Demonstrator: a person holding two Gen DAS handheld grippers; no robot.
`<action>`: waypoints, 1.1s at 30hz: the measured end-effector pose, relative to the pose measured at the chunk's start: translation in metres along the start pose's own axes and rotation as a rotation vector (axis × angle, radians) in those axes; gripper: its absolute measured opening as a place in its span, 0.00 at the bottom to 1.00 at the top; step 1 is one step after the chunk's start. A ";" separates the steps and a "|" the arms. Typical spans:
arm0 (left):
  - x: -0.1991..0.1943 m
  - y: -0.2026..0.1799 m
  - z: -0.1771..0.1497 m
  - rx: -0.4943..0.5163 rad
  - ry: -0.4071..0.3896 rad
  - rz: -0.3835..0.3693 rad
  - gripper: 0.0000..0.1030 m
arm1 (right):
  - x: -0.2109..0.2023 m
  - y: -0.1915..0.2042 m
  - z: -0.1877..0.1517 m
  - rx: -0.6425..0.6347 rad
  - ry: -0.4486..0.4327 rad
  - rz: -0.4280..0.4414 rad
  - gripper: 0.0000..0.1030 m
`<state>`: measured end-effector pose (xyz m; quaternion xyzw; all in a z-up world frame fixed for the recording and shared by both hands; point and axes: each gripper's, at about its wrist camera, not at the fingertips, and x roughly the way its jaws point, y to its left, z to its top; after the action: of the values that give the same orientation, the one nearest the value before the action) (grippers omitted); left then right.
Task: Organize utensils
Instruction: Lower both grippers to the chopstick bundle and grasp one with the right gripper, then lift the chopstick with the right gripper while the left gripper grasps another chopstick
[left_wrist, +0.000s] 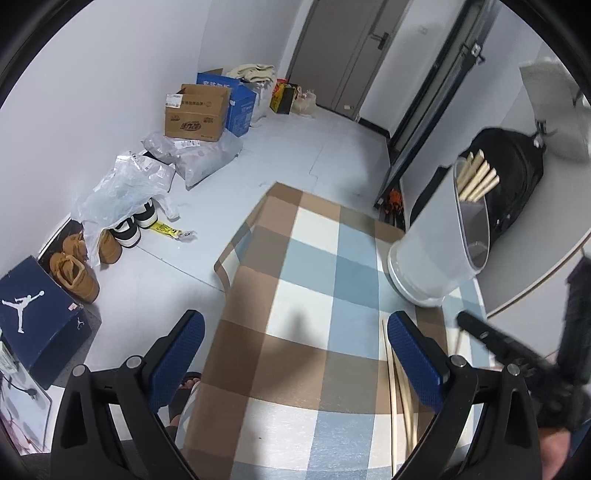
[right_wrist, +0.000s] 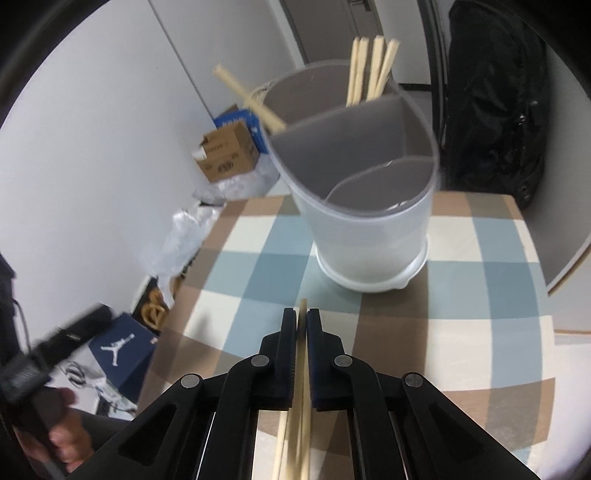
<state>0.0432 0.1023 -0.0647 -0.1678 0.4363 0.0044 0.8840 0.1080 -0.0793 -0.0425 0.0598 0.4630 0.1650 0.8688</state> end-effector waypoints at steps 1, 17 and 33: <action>0.002 -0.003 -0.001 0.011 0.008 0.002 0.94 | -0.006 -0.003 0.001 0.005 -0.012 0.006 0.04; 0.039 -0.056 -0.026 0.193 0.161 0.069 0.94 | -0.053 -0.042 0.014 0.068 -0.127 0.093 0.04; 0.080 -0.087 -0.045 0.323 0.294 0.174 0.94 | -0.091 -0.080 0.019 0.088 -0.261 0.138 0.04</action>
<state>0.0715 -0.0045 -0.1262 0.0152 0.5682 -0.0139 0.8226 0.0950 -0.1849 0.0192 0.1504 0.3475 0.1949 0.9048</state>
